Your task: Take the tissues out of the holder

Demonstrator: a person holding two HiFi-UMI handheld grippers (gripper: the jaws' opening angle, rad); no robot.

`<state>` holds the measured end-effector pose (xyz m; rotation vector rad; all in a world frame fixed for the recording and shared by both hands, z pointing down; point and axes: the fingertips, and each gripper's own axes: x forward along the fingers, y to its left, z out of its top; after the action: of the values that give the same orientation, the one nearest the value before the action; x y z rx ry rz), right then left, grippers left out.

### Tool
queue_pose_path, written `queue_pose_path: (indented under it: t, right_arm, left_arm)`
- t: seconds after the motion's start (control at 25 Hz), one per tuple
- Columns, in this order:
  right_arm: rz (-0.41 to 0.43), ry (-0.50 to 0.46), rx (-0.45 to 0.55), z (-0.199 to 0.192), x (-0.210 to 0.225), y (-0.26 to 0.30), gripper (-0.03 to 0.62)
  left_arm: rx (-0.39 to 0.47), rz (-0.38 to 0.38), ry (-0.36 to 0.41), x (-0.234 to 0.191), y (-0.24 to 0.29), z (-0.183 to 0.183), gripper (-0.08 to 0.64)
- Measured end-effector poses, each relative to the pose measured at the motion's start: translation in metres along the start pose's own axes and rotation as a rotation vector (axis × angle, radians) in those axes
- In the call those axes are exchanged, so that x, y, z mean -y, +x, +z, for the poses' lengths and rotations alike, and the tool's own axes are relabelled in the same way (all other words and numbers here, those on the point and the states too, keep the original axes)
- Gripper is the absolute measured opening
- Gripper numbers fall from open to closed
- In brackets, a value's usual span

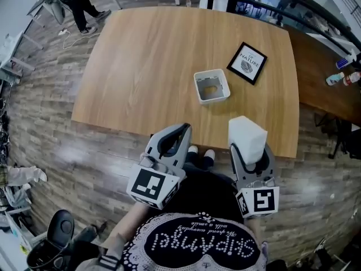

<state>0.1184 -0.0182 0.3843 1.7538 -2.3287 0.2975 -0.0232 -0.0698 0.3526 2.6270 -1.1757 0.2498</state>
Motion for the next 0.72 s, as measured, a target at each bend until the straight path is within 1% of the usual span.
queue_pose_path:
  t: [0.12,0.28,0.52,0.72]
  right_arm:
    - [0.004,-0.008,0.003,0.002,-0.008,-0.002,0.288]
    - [0.017,0.005,-0.009,-0.002,-0.019,-0.005,0.288]
    - [0.021,0.013,-0.025,-0.006,-0.016,-0.004,0.288]
    - [0.018,0.033,-0.029,-0.007,-0.014,-0.004,0.289]
  left_arm:
    - [0.022,0.020,0.011,-0.010,-0.012,0.003,0.005]
    - [-0.001,0.046,0.050,-0.021,-0.026,-0.003,0.005]
    - [0.001,0.083,0.048,-0.036,-0.028,-0.003,0.005]
    - [0.005,0.097,0.042,-0.041,-0.029,-0.002,0.005]
